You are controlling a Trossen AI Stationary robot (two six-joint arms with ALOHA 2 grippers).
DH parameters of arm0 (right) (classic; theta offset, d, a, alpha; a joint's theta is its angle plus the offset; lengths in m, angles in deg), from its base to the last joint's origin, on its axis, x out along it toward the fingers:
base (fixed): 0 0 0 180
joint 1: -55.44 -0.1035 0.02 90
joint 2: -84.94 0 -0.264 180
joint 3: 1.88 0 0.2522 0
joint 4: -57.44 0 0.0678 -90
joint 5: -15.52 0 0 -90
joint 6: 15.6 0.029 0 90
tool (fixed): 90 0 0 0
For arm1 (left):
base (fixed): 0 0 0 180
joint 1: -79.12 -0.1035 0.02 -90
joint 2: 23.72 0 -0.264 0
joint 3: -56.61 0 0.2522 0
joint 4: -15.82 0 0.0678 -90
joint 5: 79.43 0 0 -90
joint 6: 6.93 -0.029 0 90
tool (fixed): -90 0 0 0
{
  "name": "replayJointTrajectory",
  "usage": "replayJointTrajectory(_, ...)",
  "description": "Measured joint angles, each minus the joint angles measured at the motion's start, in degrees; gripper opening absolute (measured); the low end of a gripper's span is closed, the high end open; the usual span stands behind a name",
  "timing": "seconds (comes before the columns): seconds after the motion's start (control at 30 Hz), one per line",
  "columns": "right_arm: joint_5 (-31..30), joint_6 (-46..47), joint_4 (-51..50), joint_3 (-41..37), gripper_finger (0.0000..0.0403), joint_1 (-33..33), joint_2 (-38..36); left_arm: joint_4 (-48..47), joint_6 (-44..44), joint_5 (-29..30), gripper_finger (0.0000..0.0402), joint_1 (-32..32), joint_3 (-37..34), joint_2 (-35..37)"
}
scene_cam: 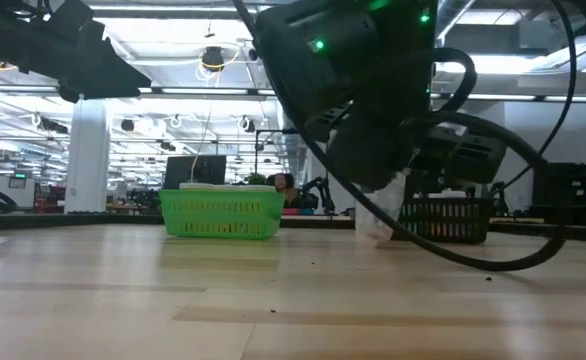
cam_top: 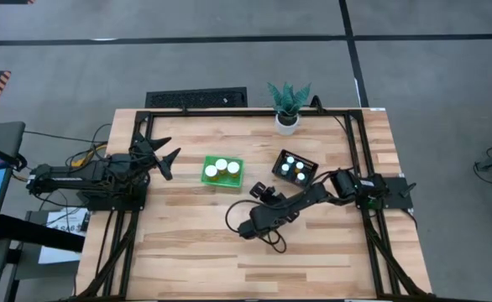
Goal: Pick and place medicine bottles into bin by pill shape (circle, oval)
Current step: Put the transparent capsule bottle into the green basket
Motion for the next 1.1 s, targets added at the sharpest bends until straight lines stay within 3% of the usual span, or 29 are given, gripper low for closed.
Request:
replayJointTrajectory(0.63, 0.4, 0.9, -0.1, 0.2, 0.0239, -0.8, 0.0, 0.0, 0.2, 0.0, 0.0251, 0.0, 0.0, 0.0)
replayJointTrajectory(0.73, 3.1, 10.2, 0.0, 2.6, 0.0239, -0.5, 0.0, 0.0, 0.2, 0.0, 0.0251, 0.0, 0.0, 0.0)
replayJointTrajectory(0.87, 15.1, 26.5, 1.6, 4.5, 0.0240, 2.1, -3.9, 0.0, 0.2, 0.0, 0.0251, 0.0, 0.0, 0.0)
replayJointTrajectory(0.93, 15.8, 31.8, 2.8, 3.7, 0.0240, 3.1, -8.3, 0.1, 0.2, 0.0, 0.0251, 0.0, 0.0, 0.0)
replayJointTrajectory(1.1, 11.1, 41.0, 10.7, -3.7, 0.0240, 3.5, -23.5, 0.0, -0.2, 0.0, 0.0251, 0.0, 0.0, 0.0)
